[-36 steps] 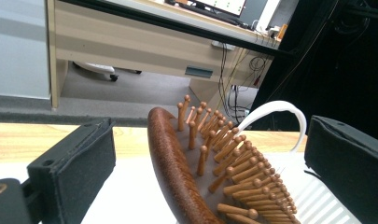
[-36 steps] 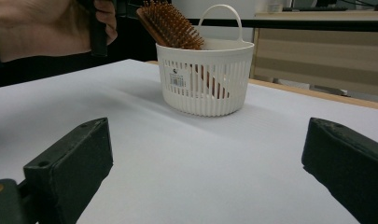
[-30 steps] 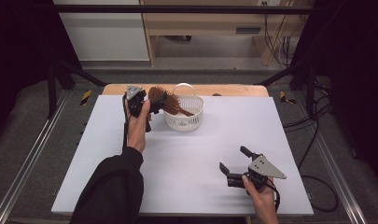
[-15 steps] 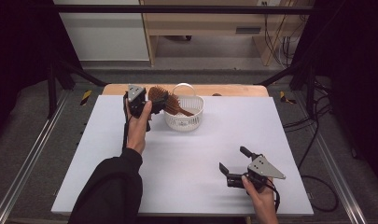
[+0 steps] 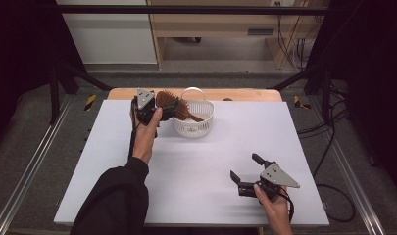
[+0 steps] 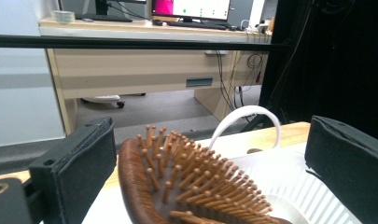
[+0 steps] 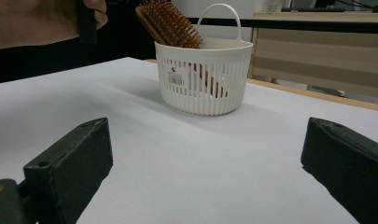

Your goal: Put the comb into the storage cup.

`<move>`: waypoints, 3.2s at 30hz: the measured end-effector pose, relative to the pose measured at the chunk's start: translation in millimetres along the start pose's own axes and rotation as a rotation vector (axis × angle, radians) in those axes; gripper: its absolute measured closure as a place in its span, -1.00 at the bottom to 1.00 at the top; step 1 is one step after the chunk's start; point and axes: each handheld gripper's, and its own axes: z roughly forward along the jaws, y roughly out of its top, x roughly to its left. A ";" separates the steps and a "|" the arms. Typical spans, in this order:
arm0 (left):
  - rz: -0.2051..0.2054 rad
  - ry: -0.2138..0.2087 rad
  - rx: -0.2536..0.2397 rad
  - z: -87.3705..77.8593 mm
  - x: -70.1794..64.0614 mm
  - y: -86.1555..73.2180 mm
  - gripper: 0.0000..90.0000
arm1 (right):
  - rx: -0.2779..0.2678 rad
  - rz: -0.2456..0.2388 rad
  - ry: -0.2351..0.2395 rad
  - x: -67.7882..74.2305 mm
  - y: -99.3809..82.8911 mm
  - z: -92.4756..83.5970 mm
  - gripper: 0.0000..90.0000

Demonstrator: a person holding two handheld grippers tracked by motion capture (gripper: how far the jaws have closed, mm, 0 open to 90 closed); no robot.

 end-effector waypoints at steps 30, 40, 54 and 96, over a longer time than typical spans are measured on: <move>-0.039 -0.074 -0.032 -57.0 -6.9 20.8 -0.97 | 0.011 -0.020 0.008 4.1 0.9 1.2 -0.96; -0.026 -0.102 -0.025 -71.7 -4.7 18.0 -0.97 | 0.023 -0.055 0.015 8.3 0.4 3.9 -0.96; -0.016 -0.075 -0.024 -107.8 9.5 22.8 -0.97 | 0.031 -0.071 0.026 10.7 1.6 3.7 -0.94; 0.049 0.030 -0.079 -194.0 62.8 15.4 -0.98 | 0.021 -0.039 0.006 4.4 0.9 1.5 -0.92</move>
